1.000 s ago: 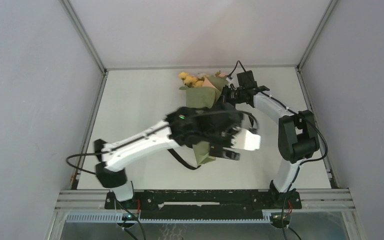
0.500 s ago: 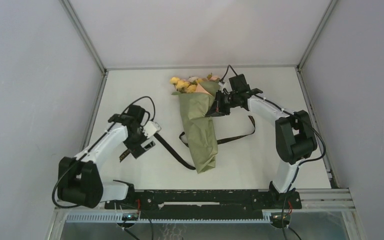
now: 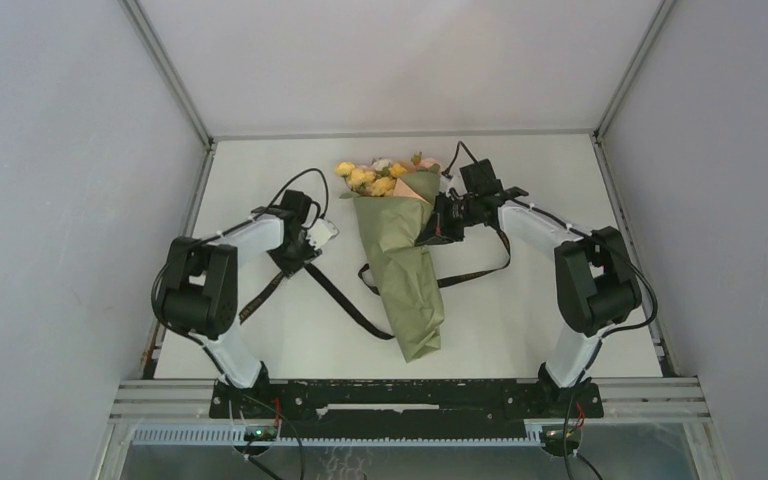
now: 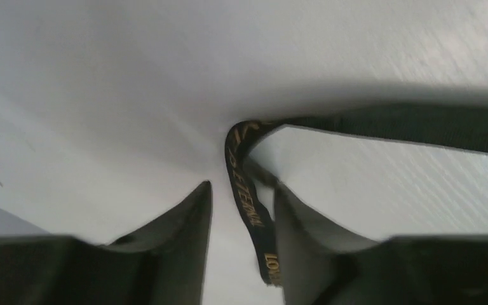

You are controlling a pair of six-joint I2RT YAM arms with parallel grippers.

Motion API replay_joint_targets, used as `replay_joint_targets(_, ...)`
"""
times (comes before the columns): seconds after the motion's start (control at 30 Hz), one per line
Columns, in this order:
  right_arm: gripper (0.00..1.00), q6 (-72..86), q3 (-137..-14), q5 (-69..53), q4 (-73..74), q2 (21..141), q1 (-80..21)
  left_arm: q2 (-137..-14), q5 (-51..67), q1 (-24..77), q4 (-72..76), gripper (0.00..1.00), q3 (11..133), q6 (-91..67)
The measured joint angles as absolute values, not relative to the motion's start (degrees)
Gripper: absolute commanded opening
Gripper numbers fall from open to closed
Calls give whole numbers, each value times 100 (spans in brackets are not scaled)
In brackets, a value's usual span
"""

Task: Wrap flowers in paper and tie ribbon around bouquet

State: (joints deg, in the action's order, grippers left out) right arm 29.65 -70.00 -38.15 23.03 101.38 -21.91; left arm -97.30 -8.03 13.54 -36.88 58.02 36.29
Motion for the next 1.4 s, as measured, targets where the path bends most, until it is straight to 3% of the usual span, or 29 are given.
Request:
replay_joint_targets(0.03, 0, 2965, -6969, -3809, 2303, 10106, -2191, -9843, -827, 1354, -3712, 4, 5881, 3586)
replay_joint_targets(0.07, 0, 2967, -6928, -3795, 2298, 10062, -2191, -9931, -821, 1352, -3704, 1, 5942, 3597)
replay_joint_targets(0.27, 0, 3017, -6626, -3765, 2117, 9819, -2255, -9900, -775, 1347, -4219, 0, 6305, 3500)
replay_joint_targets(0.43, 0, 3186, -6217, -3734, 1739, 9786, -2414, -8901, -484, 1516, -5186, 0, 7336, 3194)
replay_joint_targets(0.63, 0, 3422, -5894, -3662, 1352, 9791, -2644, -7721, 285, 3258, -5332, 0, 8960, 2821)
replay_joint_targets(0.77, 0, 3658, -5649, -3553, 993, 9791, -2700, -8075, 1356, 3765, -5120, 0, 9032, 2187)
replay_joint_targets(0.9, 0, 4038, -5186, -3426, 482, 9791, -2711, -9470, 1946, 3732, -4595, 0, 8978, 1588)
replay_joint_targets(1.27, 54, 4491, -4707, -2639, 436, 9450, -3059, -11299, 2290, 3787, -3734, 0, 8532, 742)
replay_joint_targets(1.4, 67, 4410, -4703, -2008, 1111, 8659, -3122, -11681, 2220, 3800, -3684, 0, 8510, 746)
